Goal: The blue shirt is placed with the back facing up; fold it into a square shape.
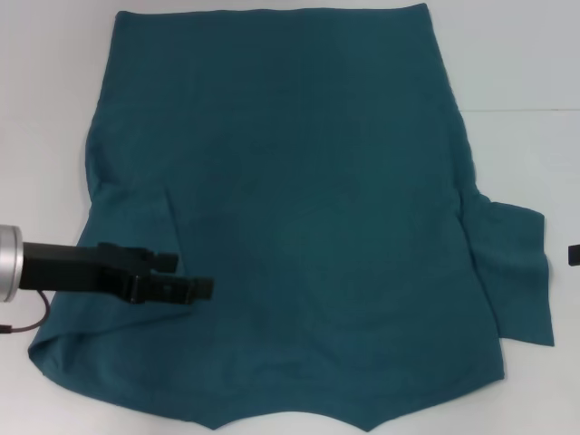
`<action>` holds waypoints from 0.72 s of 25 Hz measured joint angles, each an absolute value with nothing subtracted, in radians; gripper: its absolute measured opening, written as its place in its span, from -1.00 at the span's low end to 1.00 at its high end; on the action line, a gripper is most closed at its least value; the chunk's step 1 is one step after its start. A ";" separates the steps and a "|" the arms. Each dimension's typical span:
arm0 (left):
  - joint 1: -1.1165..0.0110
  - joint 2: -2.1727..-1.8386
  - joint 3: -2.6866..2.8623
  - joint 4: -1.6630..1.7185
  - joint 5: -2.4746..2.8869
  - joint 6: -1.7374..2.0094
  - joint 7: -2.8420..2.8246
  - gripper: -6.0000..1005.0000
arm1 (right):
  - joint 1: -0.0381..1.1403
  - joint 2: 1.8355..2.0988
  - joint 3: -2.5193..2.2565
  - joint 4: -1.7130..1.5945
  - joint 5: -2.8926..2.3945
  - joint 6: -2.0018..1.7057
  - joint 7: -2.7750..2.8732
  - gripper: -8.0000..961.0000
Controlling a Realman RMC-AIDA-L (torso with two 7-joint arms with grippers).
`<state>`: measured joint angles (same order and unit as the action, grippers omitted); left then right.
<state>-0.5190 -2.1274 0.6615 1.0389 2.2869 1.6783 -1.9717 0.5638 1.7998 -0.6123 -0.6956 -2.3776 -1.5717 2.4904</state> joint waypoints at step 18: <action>-0.514 -2.148 0.660 1.039 2.284 1.644 -1.975 0.83 | 0.594 1.886 -0.618 -0.613 -2.389 -1.371 2.493 0.77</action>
